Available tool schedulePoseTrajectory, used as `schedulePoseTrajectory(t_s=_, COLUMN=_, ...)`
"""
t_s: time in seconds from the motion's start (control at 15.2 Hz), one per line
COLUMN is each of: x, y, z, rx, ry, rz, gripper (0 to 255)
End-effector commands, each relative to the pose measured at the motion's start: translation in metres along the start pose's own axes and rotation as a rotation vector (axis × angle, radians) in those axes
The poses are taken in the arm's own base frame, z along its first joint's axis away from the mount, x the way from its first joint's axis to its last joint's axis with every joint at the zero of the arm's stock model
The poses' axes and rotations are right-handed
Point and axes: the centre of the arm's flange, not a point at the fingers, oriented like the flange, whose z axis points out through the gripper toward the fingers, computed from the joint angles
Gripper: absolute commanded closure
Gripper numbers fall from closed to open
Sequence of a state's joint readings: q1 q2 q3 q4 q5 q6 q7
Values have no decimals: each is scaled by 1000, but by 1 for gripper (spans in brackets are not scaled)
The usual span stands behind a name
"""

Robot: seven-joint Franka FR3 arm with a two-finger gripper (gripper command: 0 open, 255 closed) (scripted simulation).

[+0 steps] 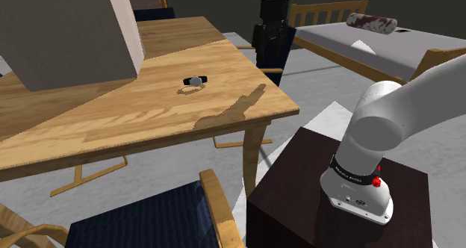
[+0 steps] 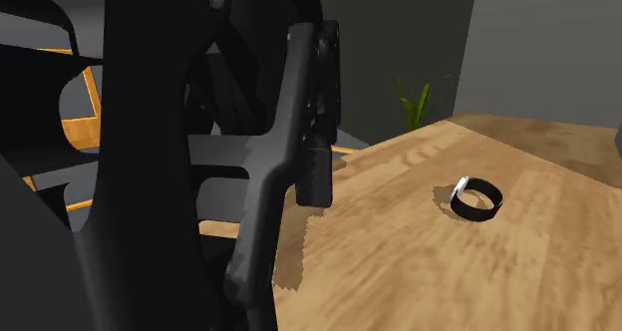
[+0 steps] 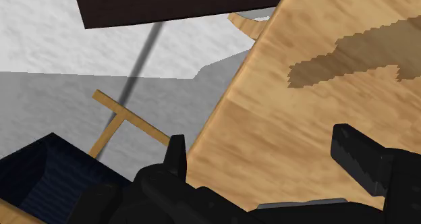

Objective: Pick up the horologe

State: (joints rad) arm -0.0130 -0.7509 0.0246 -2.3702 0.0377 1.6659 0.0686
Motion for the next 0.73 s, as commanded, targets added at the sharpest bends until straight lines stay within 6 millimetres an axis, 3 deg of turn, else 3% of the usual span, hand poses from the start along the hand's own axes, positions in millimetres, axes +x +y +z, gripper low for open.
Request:
schedulePoseTrajectory(t_s=0.0, x=0, y=0, z=0, rx=0, ry=0, rz=0, gripper=0)
schedulePoseTrajectory(t_s=0.66, x=89, y=-95, z=2, rx=-32, ry=28, rz=-374, gripper=0)
